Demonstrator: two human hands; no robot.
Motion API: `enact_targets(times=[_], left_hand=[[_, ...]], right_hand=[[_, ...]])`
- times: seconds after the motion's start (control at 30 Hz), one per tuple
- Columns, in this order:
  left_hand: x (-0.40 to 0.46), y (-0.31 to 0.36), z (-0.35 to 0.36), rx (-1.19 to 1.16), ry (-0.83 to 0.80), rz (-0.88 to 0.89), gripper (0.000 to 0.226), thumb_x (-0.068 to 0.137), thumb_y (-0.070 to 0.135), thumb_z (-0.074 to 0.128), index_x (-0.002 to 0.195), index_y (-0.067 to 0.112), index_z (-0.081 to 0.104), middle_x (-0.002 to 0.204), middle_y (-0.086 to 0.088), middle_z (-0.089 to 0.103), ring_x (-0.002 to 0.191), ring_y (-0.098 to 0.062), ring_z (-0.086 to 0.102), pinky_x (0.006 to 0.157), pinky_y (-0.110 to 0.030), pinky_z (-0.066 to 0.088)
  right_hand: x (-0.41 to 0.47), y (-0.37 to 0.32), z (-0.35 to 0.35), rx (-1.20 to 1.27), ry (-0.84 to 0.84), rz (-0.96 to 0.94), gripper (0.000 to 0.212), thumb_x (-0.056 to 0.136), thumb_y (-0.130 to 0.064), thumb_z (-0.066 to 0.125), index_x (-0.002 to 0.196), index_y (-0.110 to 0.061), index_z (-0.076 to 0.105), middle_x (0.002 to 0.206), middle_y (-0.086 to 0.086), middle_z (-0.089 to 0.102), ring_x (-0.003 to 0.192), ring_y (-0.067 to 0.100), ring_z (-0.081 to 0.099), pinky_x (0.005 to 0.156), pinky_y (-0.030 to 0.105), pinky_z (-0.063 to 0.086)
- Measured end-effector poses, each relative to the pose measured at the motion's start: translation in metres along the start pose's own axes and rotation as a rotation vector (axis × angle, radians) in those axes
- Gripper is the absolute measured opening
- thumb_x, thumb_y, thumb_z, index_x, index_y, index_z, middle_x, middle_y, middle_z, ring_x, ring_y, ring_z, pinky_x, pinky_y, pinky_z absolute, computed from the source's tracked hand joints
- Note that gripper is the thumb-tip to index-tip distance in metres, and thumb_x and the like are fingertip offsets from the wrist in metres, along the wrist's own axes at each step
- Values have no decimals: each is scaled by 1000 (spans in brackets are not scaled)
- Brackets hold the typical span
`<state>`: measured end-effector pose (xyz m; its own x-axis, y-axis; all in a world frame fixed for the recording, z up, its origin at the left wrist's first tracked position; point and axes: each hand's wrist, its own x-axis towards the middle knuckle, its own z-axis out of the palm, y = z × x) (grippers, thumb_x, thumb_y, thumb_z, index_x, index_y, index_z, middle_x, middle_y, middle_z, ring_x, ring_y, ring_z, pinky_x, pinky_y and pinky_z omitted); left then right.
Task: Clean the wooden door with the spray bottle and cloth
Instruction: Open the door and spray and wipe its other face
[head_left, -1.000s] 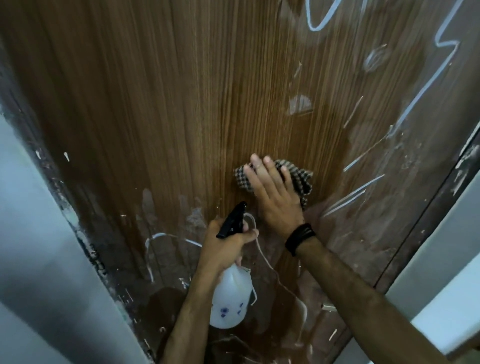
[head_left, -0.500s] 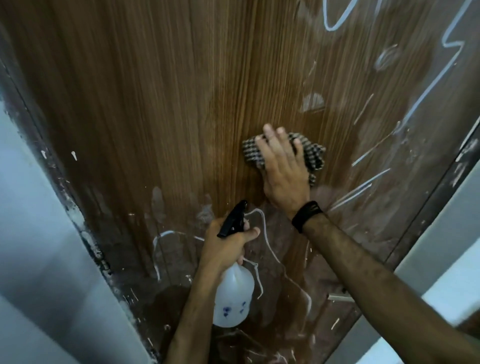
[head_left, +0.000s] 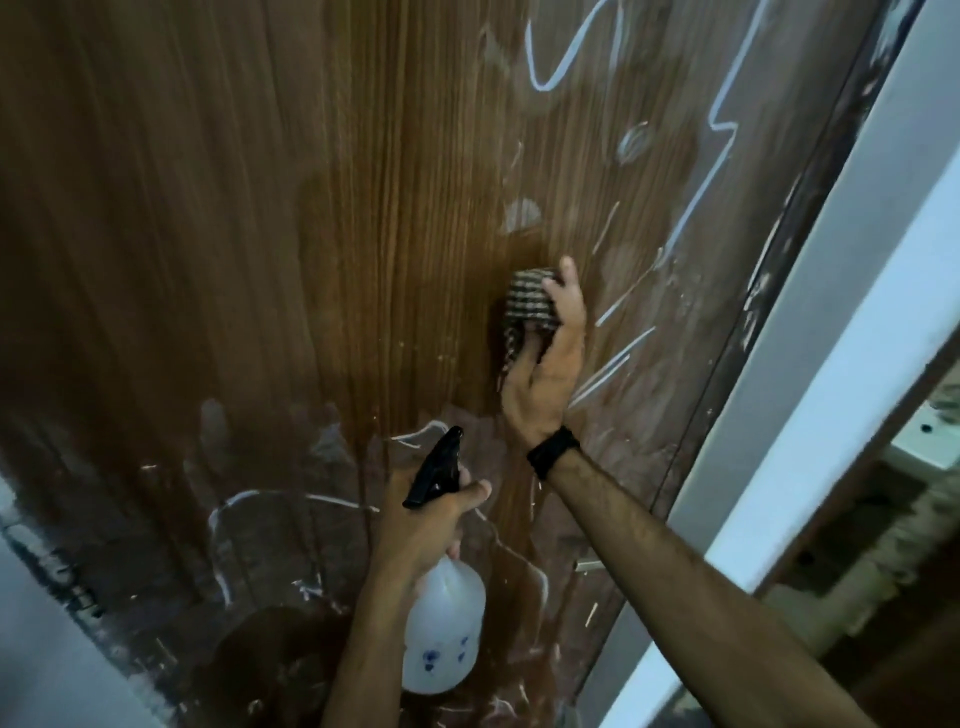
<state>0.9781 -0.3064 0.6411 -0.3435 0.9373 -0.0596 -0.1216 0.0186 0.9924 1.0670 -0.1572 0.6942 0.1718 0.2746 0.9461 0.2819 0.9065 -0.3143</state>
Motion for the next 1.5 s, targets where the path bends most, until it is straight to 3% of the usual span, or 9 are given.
enact_targets(times=[0.17,0.33,0.53,0.8,0.97,1.13,1.23,1.3,1.5], left_hand=[[-4,0,26,41,-56,-6,17,86,5,77,80,8,61,53,-1,51,35,-11,41,40,-25,38],[1,-1,61,75,-103,15,18,87,5,76,79,10,60,56,-8,49,36,-14,39,39,-23,36],[9,-3,121,96,-98,31,19,86,6,77,80,9,60,53,-6,47,35,-15,39,40,-22,35],[19,-15,173,69,37,4,28,85,4,77,69,12,55,52,-7,45,33,-15,37,41,-24,35],[18,-27,189,43,140,-1,21,84,7,79,75,13,61,59,-7,53,35,-14,41,41,-24,37],[20,-31,188,52,189,-38,23,82,11,81,79,12,59,60,-4,52,38,-16,41,42,-27,38],[21,-28,185,79,168,-29,24,81,10,82,79,11,58,63,-8,52,37,-16,41,40,-25,36],[20,-23,182,98,147,1,25,83,7,80,74,12,57,63,-13,49,36,-16,39,39,-24,34],[19,-8,169,126,150,49,21,85,9,78,76,12,60,66,-12,51,39,-15,42,41,-25,38]], right_hand=[[7,17,-53,-170,239,115,33,98,3,46,131,5,51,141,28,45,134,36,44,114,44,35],[1,51,-99,-211,298,167,37,104,-19,43,130,4,53,132,27,45,128,25,45,111,31,34],[18,101,-135,-262,237,123,31,99,1,52,129,-5,57,116,28,46,116,18,42,105,21,33],[20,148,-146,-406,107,6,39,93,-3,53,129,-16,55,117,25,55,114,31,46,106,20,23],[15,158,-147,-298,111,-19,36,91,-10,50,127,-12,51,125,9,45,118,30,44,108,28,28],[-14,167,-144,-326,0,-99,39,89,-6,56,127,-13,50,125,8,42,113,30,42,100,37,35],[-33,171,-141,-412,-74,-185,46,86,2,58,129,-13,51,126,9,41,113,29,43,110,27,25],[-21,167,-133,-437,-62,-183,42,92,-3,53,132,-15,51,129,8,41,115,29,43,113,26,21],[54,143,-108,-434,60,-303,38,101,-10,47,138,-16,49,135,4,44,123,25,45,110,35,34]])
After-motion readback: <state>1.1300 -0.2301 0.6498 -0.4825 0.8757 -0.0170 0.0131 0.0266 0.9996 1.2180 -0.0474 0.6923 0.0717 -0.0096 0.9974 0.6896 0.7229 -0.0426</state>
